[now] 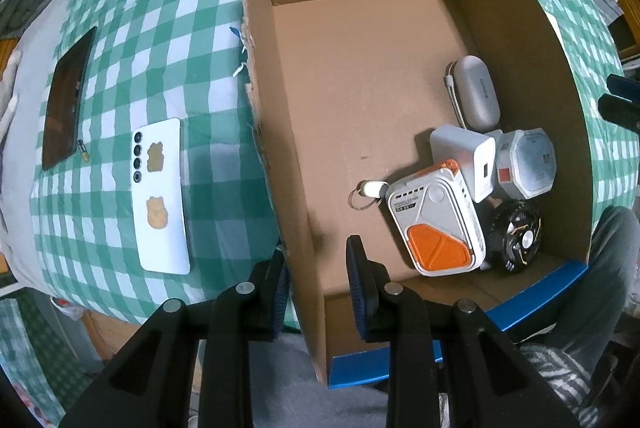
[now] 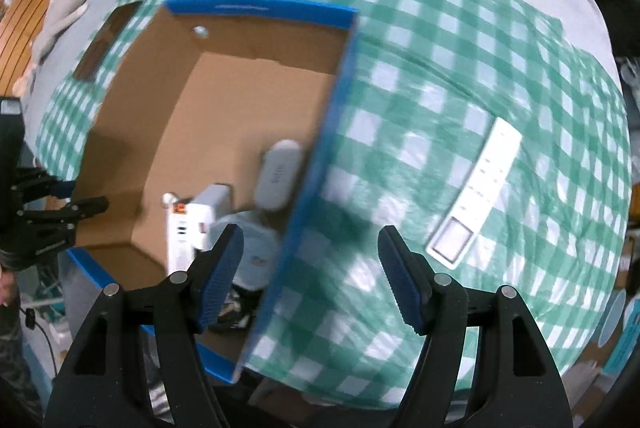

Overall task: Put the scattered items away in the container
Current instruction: 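Move the right tool back over the white remote control, then close the right gripper on the end of the white remote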

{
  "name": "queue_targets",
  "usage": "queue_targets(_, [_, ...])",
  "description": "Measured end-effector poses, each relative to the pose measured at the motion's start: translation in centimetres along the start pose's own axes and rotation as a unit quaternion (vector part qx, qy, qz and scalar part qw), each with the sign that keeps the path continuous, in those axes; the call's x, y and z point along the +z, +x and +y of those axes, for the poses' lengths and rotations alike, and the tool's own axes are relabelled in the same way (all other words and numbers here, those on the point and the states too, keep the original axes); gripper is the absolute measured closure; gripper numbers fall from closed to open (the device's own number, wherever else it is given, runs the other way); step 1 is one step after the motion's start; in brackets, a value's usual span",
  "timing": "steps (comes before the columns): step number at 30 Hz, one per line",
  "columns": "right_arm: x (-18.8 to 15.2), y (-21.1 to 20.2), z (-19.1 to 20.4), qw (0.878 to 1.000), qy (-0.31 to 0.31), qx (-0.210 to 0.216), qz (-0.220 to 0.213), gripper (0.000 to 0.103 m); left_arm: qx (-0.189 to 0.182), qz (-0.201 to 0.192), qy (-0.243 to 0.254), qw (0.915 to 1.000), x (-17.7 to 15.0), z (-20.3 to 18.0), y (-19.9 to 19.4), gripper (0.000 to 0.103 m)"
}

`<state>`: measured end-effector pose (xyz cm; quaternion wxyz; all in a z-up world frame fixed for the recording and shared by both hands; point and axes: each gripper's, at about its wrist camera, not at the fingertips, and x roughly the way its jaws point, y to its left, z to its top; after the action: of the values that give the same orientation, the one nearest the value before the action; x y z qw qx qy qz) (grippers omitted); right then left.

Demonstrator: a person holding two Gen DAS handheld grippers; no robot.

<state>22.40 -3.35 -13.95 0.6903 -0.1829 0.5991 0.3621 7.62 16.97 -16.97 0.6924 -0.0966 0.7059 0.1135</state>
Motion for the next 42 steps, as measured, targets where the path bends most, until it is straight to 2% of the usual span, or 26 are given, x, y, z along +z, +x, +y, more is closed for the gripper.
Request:
queue_targets(9, [-0.6,1.0,-5.4,0.999,0.051,-0.018,0.01,0.032,0.003,0.0,0.0,1.0,0.9,0.2,0.2,0.077])
queue_targets(19, [-1.0,5.6,-11.3,0.99,0.126,-0.054,0.044,0.033,0.009,-0.001,0.0,1.0,1.7,0.2,0.3,0.077])
queue_targets(30, [-1.2,9.6,-13.8,0.98,0.178,-0.063,0.067,0.033,0.01,-0.001,0.001,1.0,1.6,0.2,0.3,0.077])
queue_targets(31, [-1.2,9.9,-13.9,0.979,0.182,-0.064,0.069,0.034,0.009,-0.001,0.001,1.0,1.6,0.2,0.3,0.077])
queue_targets(33, [-1.1,10.2,-14.1,0.978,0.185,-0.061,0.073,0.045,0.009,-0.001,0.0,1.0,1.6,0.2,0.3,0.077])
queue_targets(42, [1.0,10.9,-15.2,0.976,0.192,-0.076,0.074,0.045,0.008,-0.001,0.0,1.0,1.6,0.1,0.3,0.077])
